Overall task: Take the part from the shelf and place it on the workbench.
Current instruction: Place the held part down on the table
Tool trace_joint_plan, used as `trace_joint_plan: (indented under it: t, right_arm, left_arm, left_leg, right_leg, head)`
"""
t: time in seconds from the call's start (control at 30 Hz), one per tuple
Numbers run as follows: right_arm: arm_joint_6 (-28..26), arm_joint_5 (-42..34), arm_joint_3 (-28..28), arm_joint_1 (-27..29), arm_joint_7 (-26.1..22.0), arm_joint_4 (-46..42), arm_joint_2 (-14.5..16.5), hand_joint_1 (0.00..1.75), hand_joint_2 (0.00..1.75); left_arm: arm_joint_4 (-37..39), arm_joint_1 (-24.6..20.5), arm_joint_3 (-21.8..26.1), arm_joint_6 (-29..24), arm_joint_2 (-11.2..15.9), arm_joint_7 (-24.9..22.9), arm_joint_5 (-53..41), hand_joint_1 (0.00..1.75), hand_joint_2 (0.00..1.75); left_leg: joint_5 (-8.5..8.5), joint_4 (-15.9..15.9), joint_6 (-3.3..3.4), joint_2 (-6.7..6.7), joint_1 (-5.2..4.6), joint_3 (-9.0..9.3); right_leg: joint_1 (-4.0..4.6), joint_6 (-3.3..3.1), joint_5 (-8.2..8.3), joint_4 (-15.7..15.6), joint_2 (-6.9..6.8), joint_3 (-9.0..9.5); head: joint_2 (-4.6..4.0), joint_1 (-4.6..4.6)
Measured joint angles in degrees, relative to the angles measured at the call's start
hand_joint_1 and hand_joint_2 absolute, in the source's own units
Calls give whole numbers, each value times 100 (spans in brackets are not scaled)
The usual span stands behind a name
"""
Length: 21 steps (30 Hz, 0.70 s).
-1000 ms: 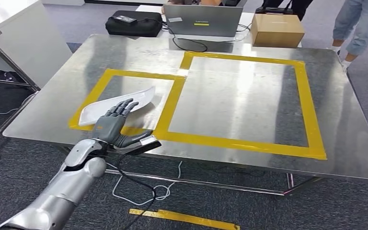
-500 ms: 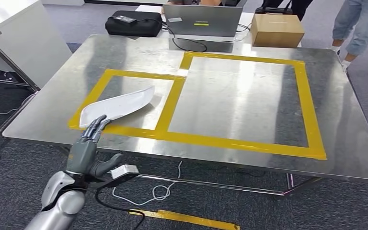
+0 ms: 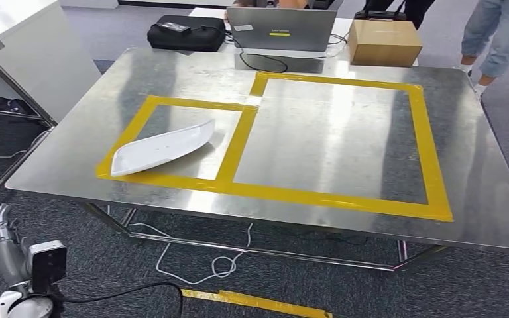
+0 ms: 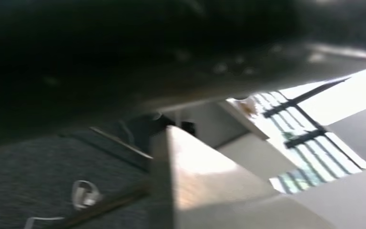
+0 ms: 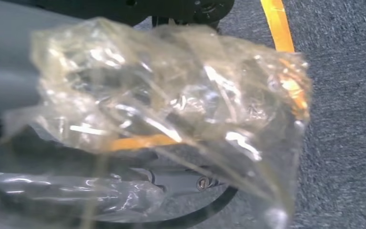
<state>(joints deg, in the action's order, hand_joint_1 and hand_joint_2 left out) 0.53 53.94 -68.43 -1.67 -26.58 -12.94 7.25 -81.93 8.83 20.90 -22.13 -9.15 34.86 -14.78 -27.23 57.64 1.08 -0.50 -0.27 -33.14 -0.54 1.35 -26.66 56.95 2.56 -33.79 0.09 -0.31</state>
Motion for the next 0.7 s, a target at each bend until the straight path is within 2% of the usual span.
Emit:
trace_joint_plan:
  t: [0.1, 0.13, 0.17, 0.2, 0.27, 0.3, 0.33, 0.37, 0.43, 0.47, 0.5, 0.6, 0.63, 0.67, 0.7]
  right_arm:
    - [-29, 45, -32, -1, 59, 0, 27, 0, 0]
    - [-45, 68, -42, -1, 84, 0, 30, 0, 0]
    - [-59, 88, -53, -4, 111, 0, 32, 0, 0]
    - [-70, 103, -65, -7, 135, 0, 32, 0, 0]
    - [-78, 119, -86, -10, 174, 0, 36, 0, 0]
    - [-79, 125, -96, -6, 188, 0, 38, 0, 0]
    - [-84, 131, -105, 2, 201, 0, 40, 0, 0]
    - [-91, 136, -111, 7, 212, 0, 40, 0, 0]
    - [-102, 154, -123, -4, 239, 0, 40, 0, 0]
    - [-102, 167, -132, -19, 249, 0, 41, 0, 0]
    - [-100, 181, -140, -31, 260, 0, 45, 0, 0]
    - [-90, 208, -157, -26, 275, 0, 54, 0, 0]
    - [-86, 210, -160, -22, 276, 0, 54, 0, 0]
    - [-82, 211, -163, -23, 276, 0, 54, 0, 0]
    - [-80, 212, -169, -25, 275, 0, 55, 0, 0]
  left_arm:
    - [658, -171, 695, 162, -76, 28, 0, 0, 0]
    - [915, -250, 906, 214, -91, 30, 0, 0, 0]
    - [1207, -334, 1121, 258, -100, 38, 0, 0, 0]
    - [1518, -410, 1339, 289, -101, 51, -5, 0, 0]
    - [2101, -510, 1740, 311, -93, 77, -19, 0, 0]
    - [2345, -539, 1899, 318, -89, 83, -28, 0, 0]
    - [2562, -573, 2027, 330, -83, 83, -40, 0, 0]
    - [2788, -618, 2145, 345, -73, 81, -59, 0, 0]
    - [3250, -723, 2362, 370, -30, 77, -118, 0, 0]
    - [3502, -773, 2472, 394, 3, 77, -142, 0, 0]
    - [3744, -817, 2574, 430, 41, 75, -159, 0, 0]
    - [4497, -920, 2849, 514, 155, 66, -227, 0, 0]
    - [4716, -936, 2918, 501, 187, 65, -271, 0, 0]
    - [4922, -949, 2977, 474, 218, 63, -321, 0, 0]
    - [5097, -963, 3025, 444, 249, 59, -372, 0, 0]
  left_leg:
    - [44, -45, 50, 10, 10, 27]
    - [72, -87, 71, 22, 28, 45]
    - [99, -128, 90, 38, 48, 61]
    - [116, -155, 101, 60, 65, 73]
    - [120, -158, 109, 109, 68, 65]
    - [121, -156, 106, 130, 70, 60]
    - [122, -153, 98, 142, 75, 55]
    - [123, -148, 82, 146, 84, 53]
    - [119, -124, 17, 144, 107, 51]
    - [112, -103, -29, 142, 108, 47]
    - [113, -85, -78, 141, 104, 44]
    - [140, -72, -198, 137, 109, 38]
    - [90, -36, -228, 132, 119, 22]
    - [-38, 89, -253, 125, 127, -27]
    - [-239, 330, -271, 116, 131, -120]
  right_leg:
    - [-6, 41, 7, -8, -5, -2]
    - [-2, 58, -48, 41, -36, -26]
    - [0, 76, -174, 202, -79, -97]
    - [-8, 95, -364, 491, -131, -223]
    - [-34, 144, -765, 1260, -198, -542]
    - [-50, 166, -863, 1533, -212, -647]
    - [-64, 185, -857, 1606, -221, -651]
    - [-77, 200, -748, 1439, -230, -532]
    - [-96, 220, -442, 634, -253, -49]
    - [-96, 200, -336, 266, -247, 167]
    - [-91, 170, -291, 45, -240, 299]
    - [-67, 37, -248, -10, -213, 340]
    - [-69, -5, -225, -8, -212, 325]
    - [-72, -47, -199, -13, -212, 304]
    - [-72, -87, -173, -19, -215, 279]
  head:
    - [0, 0]
    - [0, 4]
    - [0, 15]
    - [0, 24]
    - [0, 32]
    - [0, 30]
    - [0, 30]
    - [0, 31]
    - [0, 35]
    - [0, 30]
    - [0, 21]
    - [0, -2]
    - [0, -6]
    - [0, -15]
    - [0, -27]
